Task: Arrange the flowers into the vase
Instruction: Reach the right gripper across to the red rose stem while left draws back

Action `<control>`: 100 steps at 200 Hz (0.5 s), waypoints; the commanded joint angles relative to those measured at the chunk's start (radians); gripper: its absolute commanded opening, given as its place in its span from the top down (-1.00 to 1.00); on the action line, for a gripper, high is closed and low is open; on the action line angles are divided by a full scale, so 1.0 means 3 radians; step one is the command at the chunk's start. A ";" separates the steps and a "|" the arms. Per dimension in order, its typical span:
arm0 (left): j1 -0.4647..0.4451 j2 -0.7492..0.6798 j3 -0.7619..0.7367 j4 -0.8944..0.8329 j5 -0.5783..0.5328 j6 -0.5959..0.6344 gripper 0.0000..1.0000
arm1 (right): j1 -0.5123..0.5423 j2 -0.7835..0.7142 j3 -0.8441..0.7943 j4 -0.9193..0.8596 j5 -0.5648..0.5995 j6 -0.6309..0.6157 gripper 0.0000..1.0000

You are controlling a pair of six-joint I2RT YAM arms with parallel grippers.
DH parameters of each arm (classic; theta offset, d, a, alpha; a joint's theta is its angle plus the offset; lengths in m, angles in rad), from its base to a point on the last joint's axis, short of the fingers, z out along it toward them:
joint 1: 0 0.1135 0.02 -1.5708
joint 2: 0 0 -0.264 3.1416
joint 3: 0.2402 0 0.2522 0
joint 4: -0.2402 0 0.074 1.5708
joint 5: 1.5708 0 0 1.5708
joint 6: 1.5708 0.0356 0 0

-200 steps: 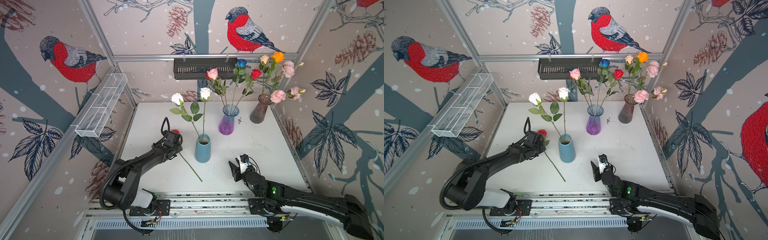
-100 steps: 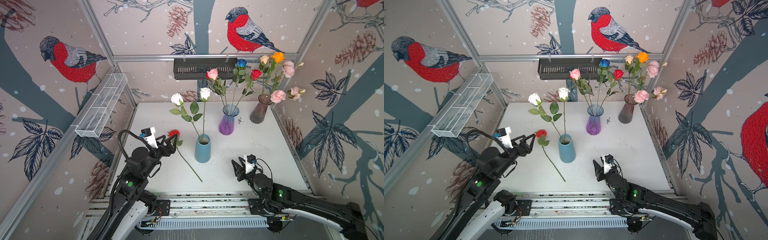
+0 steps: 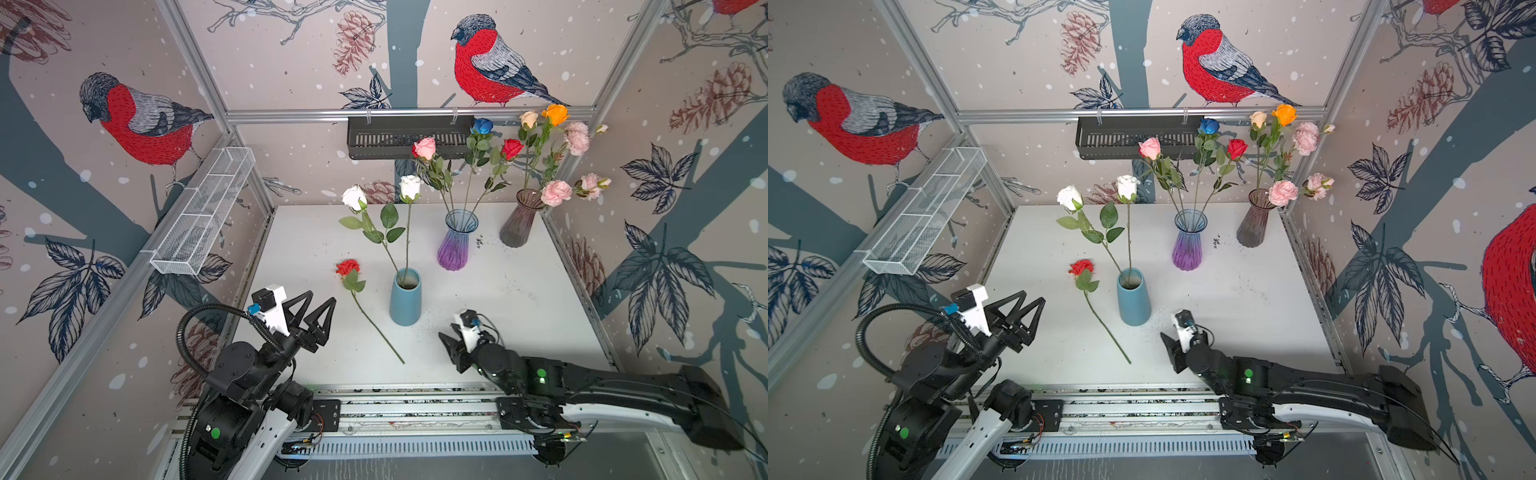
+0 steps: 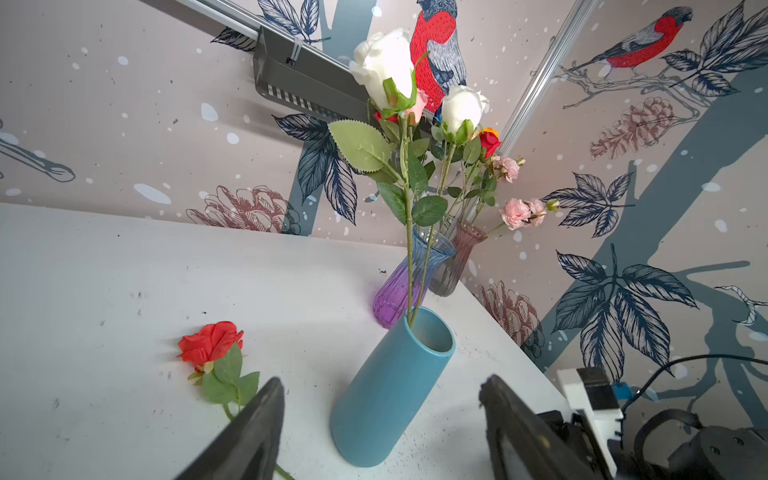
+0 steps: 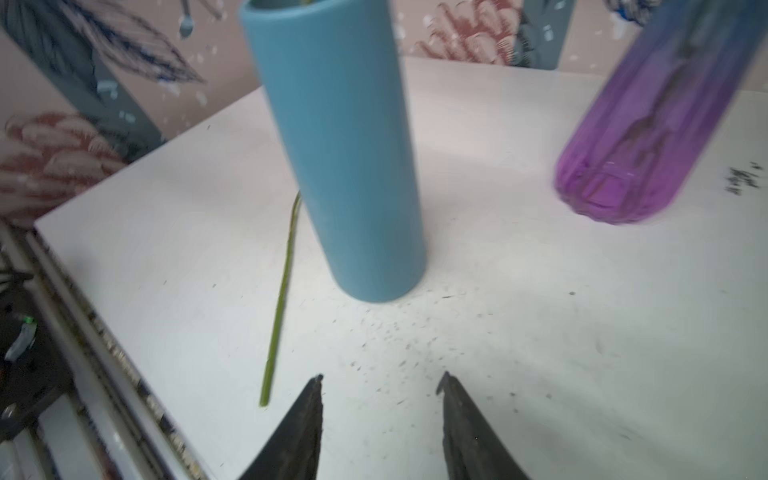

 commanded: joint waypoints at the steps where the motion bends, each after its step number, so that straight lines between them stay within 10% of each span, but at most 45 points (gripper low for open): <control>1: 0.0036 -0.0074 -0.0009 -0.0031 -0.0108 0.0060 -0.40 | 0.0198 0.0864 0.0618 -0.0170 -0.0018 -0.0035 -0.03; 100: 0.0441 -0.0219 -0.0065 0.0073 0.0129 0.0110 -0.29 | 0.0171 0.3063 0.2552 -0.0826 -0.0939 -0.0082 -0.14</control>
